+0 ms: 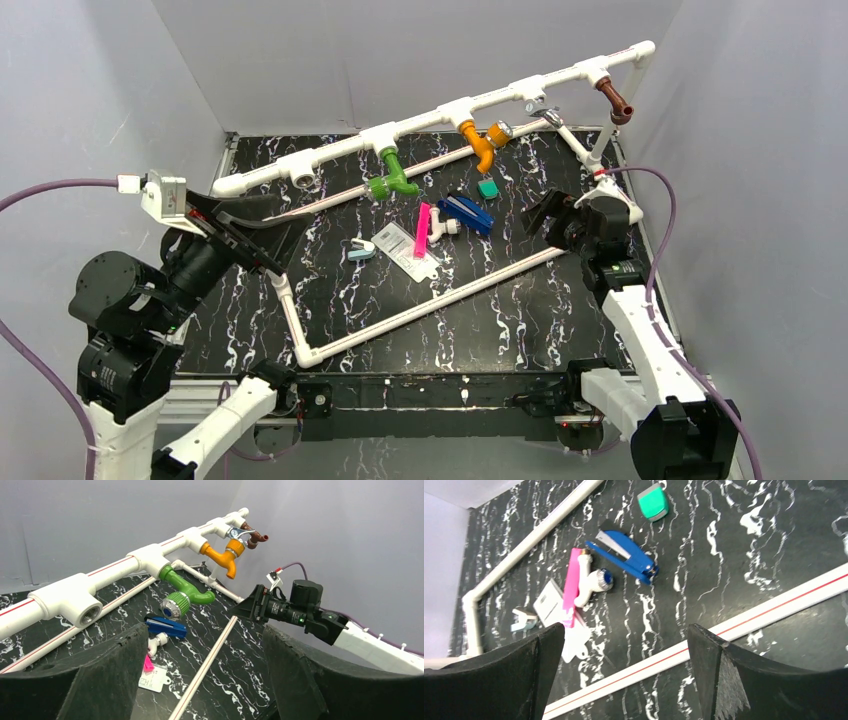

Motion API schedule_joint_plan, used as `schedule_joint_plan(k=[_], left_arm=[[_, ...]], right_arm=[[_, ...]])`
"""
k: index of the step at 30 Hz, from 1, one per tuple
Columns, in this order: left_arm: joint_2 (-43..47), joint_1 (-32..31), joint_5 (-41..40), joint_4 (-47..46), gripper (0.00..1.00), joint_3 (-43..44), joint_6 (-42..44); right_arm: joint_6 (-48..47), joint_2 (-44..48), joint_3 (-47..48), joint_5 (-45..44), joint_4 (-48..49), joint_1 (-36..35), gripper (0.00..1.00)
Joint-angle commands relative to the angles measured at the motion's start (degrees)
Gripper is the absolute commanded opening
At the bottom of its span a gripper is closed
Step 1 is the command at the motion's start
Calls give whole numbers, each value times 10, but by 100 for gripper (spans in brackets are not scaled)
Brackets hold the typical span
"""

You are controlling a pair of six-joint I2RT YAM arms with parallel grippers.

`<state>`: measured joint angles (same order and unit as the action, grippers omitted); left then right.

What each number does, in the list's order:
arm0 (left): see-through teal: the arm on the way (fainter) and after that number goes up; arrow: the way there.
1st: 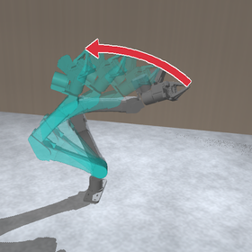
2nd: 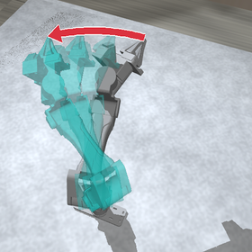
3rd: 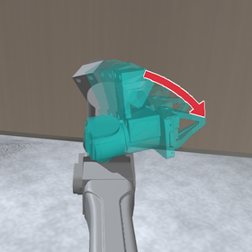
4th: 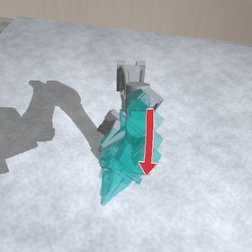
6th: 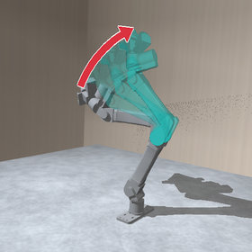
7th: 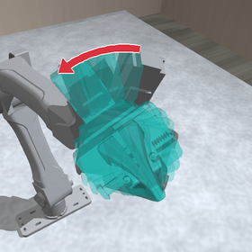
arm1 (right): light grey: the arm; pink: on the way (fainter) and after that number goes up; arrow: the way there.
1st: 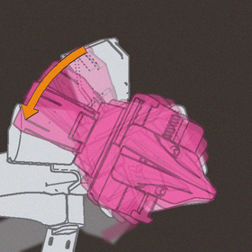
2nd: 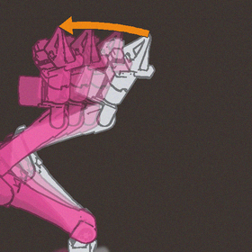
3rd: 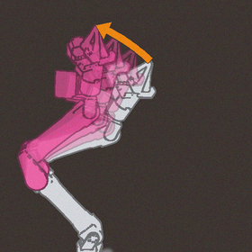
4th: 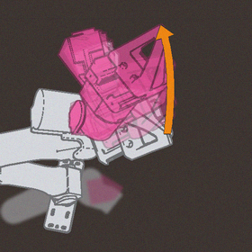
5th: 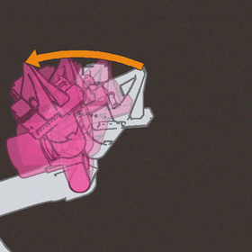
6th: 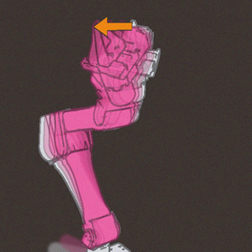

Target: Install the water faucets

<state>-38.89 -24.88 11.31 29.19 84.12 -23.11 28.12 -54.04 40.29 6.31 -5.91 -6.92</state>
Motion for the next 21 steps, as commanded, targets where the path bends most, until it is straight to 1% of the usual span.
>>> schedule_joint_plan(k=[1, 5, 8, 10, 15, 17, 21], left_arm=[[2, -4, -11, 9, 82, -9, 12], [11, -8, -23, 17, 82, -14, 23], [17, -14, -32, 23, 82, -17, 32], [22, -18, -42, 30, 82, -19, 39], [46, -29, -97, 53, 82, -35, 63], [56, -38, -120, 61, 82, -45, 72], [65, -59, -147, 76, 82, -56, 86]], right_arm=[[73, 11, 54, 14, -82, -5, 99], [88, -1, 85, 20, -117, -5, 99], [78, -25, 100, 74, -137, -5, 99], [66, -32, 82, 130, -98, -6, 99], [103, -38, 0, 238, 49, -8, 99], [103, -61, 1, 216, 66, -28, 99], [88, -135, 36, 122, 48, -113, 98]])
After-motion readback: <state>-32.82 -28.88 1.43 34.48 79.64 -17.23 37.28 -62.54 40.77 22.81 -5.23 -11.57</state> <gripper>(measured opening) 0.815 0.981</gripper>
